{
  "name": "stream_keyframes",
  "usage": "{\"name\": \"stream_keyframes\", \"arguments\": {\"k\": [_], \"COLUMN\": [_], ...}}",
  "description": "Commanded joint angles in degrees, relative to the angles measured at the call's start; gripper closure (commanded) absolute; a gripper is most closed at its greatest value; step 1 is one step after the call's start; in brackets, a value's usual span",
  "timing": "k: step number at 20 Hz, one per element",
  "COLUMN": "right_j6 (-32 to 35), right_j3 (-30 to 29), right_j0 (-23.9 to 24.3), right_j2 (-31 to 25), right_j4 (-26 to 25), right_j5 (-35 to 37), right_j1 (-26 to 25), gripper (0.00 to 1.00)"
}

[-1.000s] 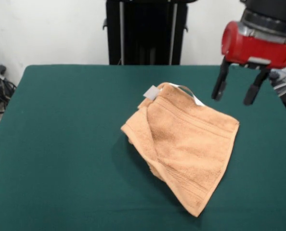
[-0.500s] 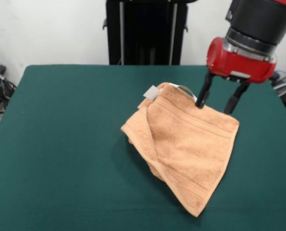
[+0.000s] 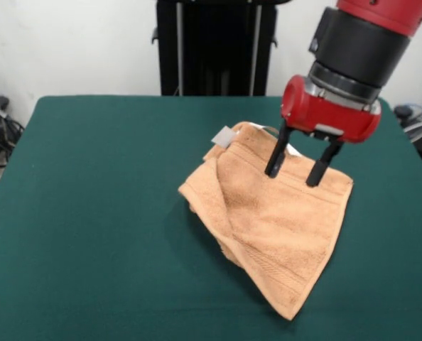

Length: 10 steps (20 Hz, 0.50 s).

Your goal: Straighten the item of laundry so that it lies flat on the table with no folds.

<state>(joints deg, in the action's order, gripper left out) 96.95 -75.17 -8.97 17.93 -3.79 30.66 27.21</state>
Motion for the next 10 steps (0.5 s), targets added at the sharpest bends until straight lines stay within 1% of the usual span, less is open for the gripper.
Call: {"name": "stream_keyframes", "arguments": {"k": [1, 4, 10], "right_j6": [15.2, 15.0, 13.4], "right_j3": [-7.8, -8.1, -8.0], "right_j0": [0.7, 0.9, 1.5], "right_j2": [0.1, 0.3, 0.4], "right_j4": [0.2, 0.4, 0.2], "right_j5": [-5.4, -7.2, -8.2], "right_j1": [-4.0, -5.0, -6.3], "gripper": [0.0, 0.0, 0.0]}}
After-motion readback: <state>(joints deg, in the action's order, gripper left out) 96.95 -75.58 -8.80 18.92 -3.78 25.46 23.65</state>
